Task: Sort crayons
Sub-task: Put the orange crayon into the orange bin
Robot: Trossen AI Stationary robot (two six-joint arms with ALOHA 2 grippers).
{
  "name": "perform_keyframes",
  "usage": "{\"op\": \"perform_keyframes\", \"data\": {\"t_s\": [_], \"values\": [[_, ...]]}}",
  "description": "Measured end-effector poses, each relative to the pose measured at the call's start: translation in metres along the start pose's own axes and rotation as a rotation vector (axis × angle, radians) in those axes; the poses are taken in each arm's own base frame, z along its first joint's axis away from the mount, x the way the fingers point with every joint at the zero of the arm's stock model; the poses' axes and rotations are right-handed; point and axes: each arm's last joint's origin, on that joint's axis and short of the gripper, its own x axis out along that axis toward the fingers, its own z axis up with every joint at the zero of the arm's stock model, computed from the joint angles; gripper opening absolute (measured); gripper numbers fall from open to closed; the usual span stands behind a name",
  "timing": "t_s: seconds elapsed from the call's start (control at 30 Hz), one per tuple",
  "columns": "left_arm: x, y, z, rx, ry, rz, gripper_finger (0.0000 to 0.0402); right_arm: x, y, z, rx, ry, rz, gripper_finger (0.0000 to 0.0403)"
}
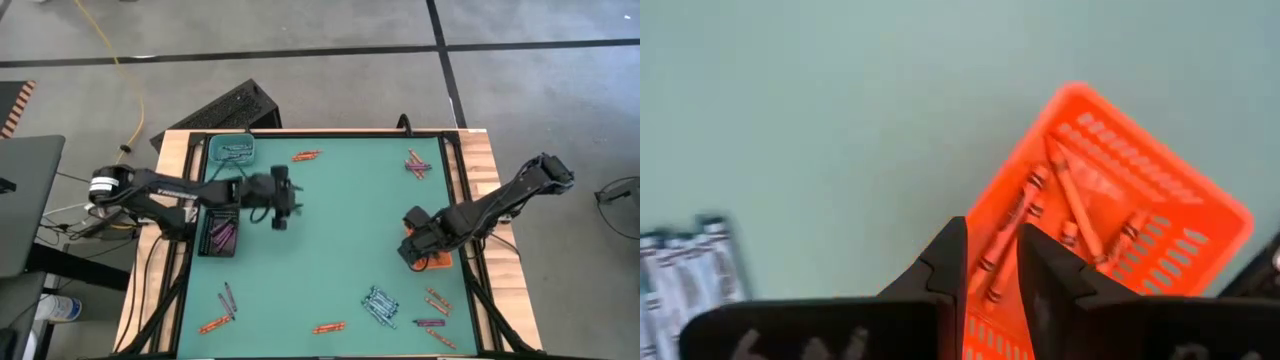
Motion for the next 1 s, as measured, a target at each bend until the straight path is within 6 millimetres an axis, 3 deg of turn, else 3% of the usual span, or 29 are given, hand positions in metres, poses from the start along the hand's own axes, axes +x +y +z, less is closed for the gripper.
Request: {"op": "perform_keyframes", "data": {"t_s": [0.27, 0.43, 0.7, 1.0], "values": [[0.006, 0.087, -0.011, -0.208, 0.080, 0.031, 0.0197, -0.012, 0.009, 0.010, -0.167, -0.184, 0.038, 0.0084], [0.036, 0.123, -0.021, -0.249, 0.239, -0.069, 0.0196, -0.013, 0.016, 0.017, -0.261, -0.293, 0.067, 0.0084], [0.099, 0.147, -0.044, -0.259, 0.450, -0.197, 0.0196, -0.016, 0.023, 0.017, -0.303, -0.379, 0.090, 0.0084], [0.130, 0.151, -0.057, -0.234, 0.519, -0.253, 0.0196, -0.018, 0.025, 0.011, -0.328, -0.408, 0.095, 0.0084]]}}
